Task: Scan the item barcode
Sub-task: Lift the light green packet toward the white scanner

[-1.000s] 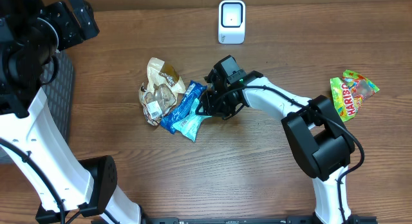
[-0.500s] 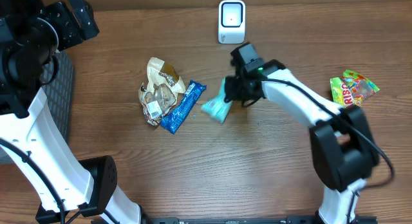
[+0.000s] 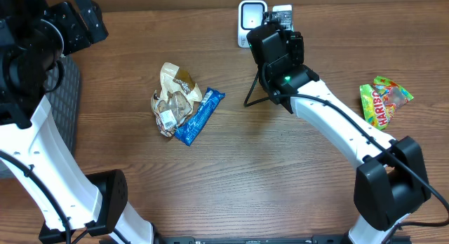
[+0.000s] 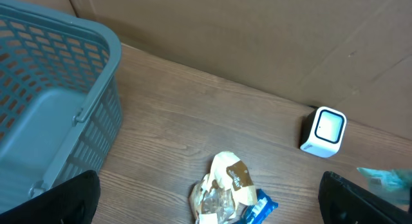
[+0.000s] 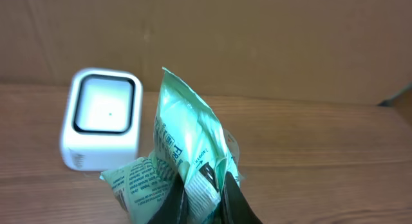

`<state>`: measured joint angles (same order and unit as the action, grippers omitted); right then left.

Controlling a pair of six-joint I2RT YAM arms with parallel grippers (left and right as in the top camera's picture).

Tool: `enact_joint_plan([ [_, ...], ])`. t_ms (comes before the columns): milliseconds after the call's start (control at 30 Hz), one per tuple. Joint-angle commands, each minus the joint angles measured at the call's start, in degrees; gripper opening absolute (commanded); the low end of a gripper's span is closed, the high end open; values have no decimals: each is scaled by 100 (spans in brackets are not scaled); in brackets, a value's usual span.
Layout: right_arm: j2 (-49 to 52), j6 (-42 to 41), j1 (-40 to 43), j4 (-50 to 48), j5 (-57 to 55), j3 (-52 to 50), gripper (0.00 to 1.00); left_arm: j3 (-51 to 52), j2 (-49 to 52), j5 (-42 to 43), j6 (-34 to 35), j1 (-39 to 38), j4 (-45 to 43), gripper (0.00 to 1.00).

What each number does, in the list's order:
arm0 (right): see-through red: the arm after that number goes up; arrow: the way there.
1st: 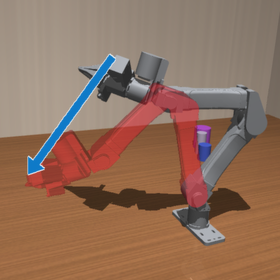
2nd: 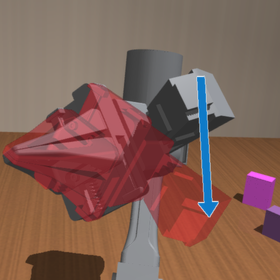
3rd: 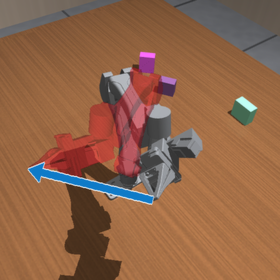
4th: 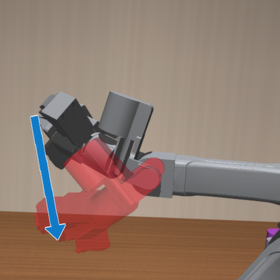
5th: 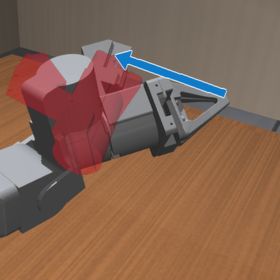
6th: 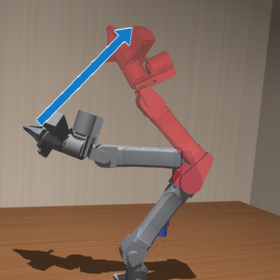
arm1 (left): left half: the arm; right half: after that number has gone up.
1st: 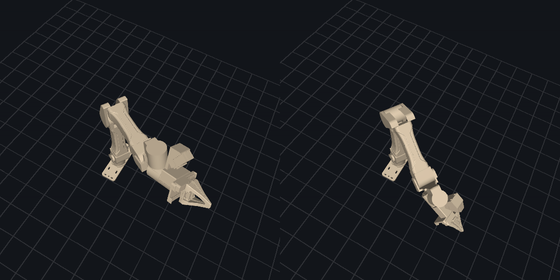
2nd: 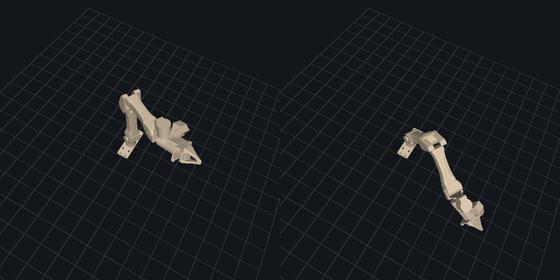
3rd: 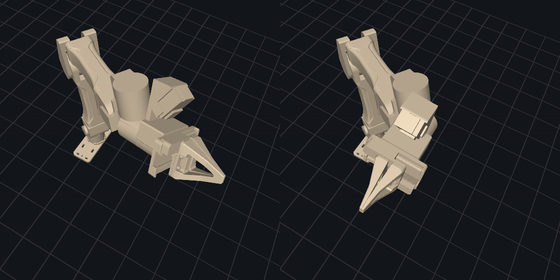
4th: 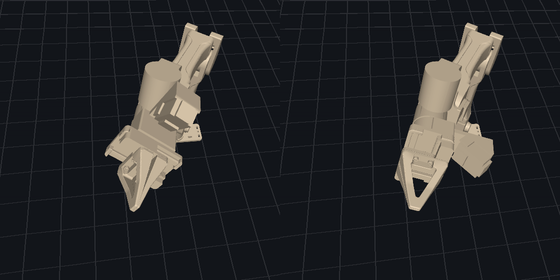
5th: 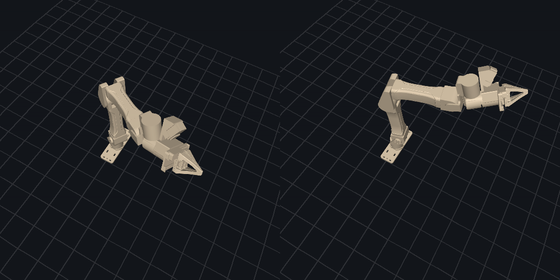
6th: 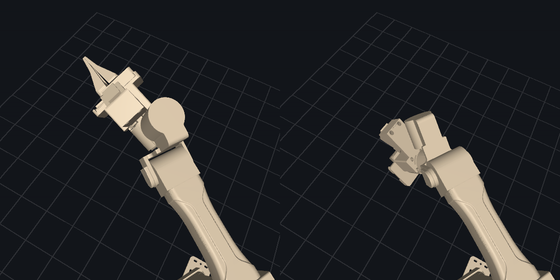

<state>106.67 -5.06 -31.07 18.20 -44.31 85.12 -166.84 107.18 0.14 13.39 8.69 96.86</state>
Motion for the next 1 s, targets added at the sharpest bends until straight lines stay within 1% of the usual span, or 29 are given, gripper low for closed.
enact_joint_plan([
  [0,-260,-125,-142,837,627,175,4,-15,39,-70,35,28,-7,100],
  [33,-378,-415,-153,1187,1058,238,3,-15,39,-70,35,28,-7,100],
  [67,-551,-741,-151,1506,1679,308,4,-15,42,-70,35,28,-7,100],
  [100,-741,-892,-72,1659,2389,348,4,-15,39,-70,35,28,-7,100],
  [200,-1403,-850,459,1685,4905,391,4,-15,42,-70,35,28,-7,100],
  [300,-1845,-859,1196,1659,6684,391,4,-15,39,-72,35,28,-7,100],
  [333,-1961,-874,1556,1659,7423,391,4,-15,39,-72,35,28,-7,100],
  [367,-2017,-960,1843,1639,7873,391,4,-15,39,-70,35,28,-7,100],
  [433,-2037,-1217,2293,1554,8249,391,4,-15,39,-72,35,28,-7,100],
  [567,-2031,-1250,2527,1252,8124,389,4,-15,39,-70,35,28,-7,100],
  [667,-2031,-1473,2455,772,7108,389,4,-15,39,-72,35,28,-7,100],
  [800,-1937,-1576,2028,190,4996,389,4,-15,39,-70,35,28,-7,100],
  [967,-1578,-1287,1515,-232,3985,389,4,-15,39,-72,35,28,-7,100],
])
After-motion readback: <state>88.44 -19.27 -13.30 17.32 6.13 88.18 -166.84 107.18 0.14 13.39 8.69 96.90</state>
